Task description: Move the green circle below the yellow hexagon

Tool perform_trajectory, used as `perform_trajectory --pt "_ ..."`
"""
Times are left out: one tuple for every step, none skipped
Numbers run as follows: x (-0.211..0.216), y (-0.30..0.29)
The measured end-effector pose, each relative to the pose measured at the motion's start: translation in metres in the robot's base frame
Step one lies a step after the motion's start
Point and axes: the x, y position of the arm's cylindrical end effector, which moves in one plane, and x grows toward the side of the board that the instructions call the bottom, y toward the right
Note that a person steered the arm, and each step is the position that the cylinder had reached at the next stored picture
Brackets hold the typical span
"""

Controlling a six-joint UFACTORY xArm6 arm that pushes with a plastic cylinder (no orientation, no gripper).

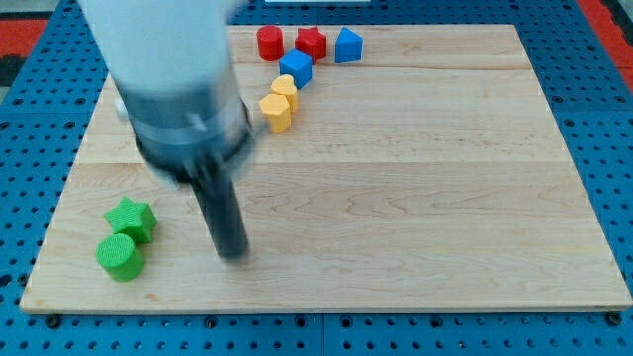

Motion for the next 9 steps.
perform_trajectory --pt "0.019 -0.091" --pt "0.014 -0.195" --pt "-0.015 -0.127" --pt "-0.044 -0.069" --pt "-0.089 -0.011" --pt "-0.142 0.009" --pt "-0.126 0.021" --pt "-0.129 0.060" --pt "-0.144 0.049"
